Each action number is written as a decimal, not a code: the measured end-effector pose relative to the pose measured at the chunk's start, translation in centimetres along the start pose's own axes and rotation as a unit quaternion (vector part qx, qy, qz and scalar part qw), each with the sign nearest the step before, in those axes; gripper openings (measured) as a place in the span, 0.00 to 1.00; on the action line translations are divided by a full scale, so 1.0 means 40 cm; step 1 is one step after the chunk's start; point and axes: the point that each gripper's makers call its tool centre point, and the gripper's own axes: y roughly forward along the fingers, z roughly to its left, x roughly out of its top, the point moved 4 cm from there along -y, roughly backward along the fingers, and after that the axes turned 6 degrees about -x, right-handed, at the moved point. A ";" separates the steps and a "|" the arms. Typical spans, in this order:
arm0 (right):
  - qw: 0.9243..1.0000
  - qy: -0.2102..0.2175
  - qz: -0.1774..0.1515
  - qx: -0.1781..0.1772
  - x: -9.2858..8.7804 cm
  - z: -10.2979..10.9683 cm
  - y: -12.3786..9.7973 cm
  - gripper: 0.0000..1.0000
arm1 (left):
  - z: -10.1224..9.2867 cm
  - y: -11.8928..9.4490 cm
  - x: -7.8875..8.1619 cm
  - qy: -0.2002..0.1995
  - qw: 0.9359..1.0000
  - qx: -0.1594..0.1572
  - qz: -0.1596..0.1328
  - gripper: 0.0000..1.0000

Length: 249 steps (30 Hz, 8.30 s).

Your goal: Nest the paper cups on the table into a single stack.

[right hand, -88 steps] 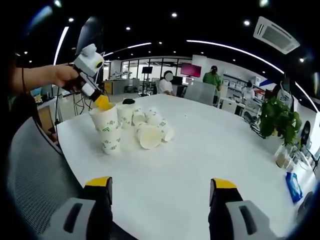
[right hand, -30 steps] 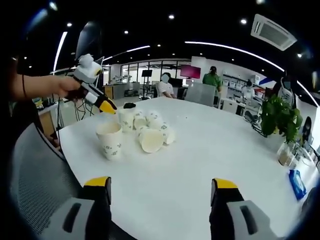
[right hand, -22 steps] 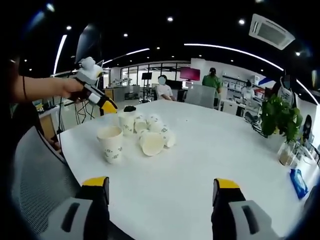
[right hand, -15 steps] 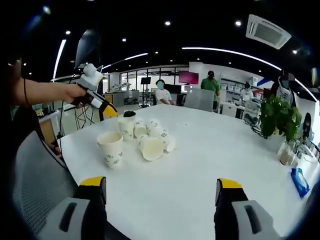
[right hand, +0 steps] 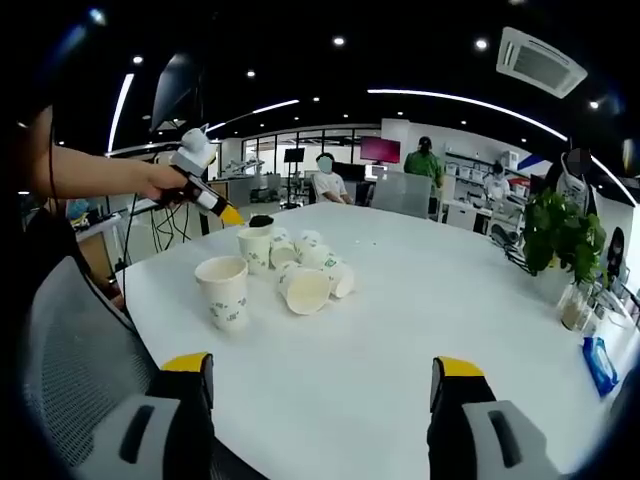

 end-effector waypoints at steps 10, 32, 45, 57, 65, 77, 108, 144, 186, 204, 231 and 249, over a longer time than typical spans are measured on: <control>1.000 -0.001 0.008 -0.004 -0.004 0.000 0.000 0.88 | 0.046 0.044 -0.008 -0.036 0.999 -0.004 0.006 0.39; 1.000 -0.009 0.024 -0.007 -0.018 -0.004 0.002 0.85 | 0.045 0.089 -0.032 -0.084 0.996 -0.016 0.020 0.05; 1.000 -0.009 0.024 -0.006 -0.017 -0.003 0.003 0.85 | 0.054 0.088 -0.023 -0.094 0.995 -0.018 0.014 0.00; 1.000 -0.011 0.026 -0.004 -0.018 0.000 0.003 0.85 | 0.029 0.054 -0.003 -0.093 0.995 -0.031 0.010 0.00; 1.000 -0.012 0.026 -0.002 -0.017 0.001 0.003 0.84 | 0.001 0.022 0.028 -0.082 0.995 -0.049 0.002 0.00; 1.000 -0.012 0.024 -0.003 -0.016 0.001 0.002 0.84 | -0.063 -0.049 0.078 -0.080 0.992 -0.093 -0.012 0.00; 0.999 -0.016 0.030 -0.006 -0.020 -0.002 0.002 0.82 | -0.299 -0.093 0.068 -0.010 0.974 -0.223 0.041 0.00; 0.999 -0.020 0.042 -0.001 -0.031 0.001 0.004 0.80 | -0.328 0.014 -0.064 0.078 0.975 -0.192 0.080 0.00; 0.999 -0.020 0.046 -0.004 -0.035 -0.003 0.002 0.79 | -0.298 0.061 -0.002 0.103 0.985 -0.138 0.018 0.36; 0.999 -0.017 0.047 -0.008 -0.035 -0.005 0.002 0.79 | -0.279 0.134 0.051 0.087 0.987 -0.132 0.032 0.61; 0.999 -0.017 0.048 -0.009 -0.035 -0.005 0.001 0.79 | -0.263 0.187 0.073 0.033 0.985 -0.159 0.049 0.65; 0.999 -0.019 0.048 -0.013 -0.037 -0.009 0.002 0.78 | -0.295 0.250 0.036 0.004 0.979 -0.178 0.099 0.73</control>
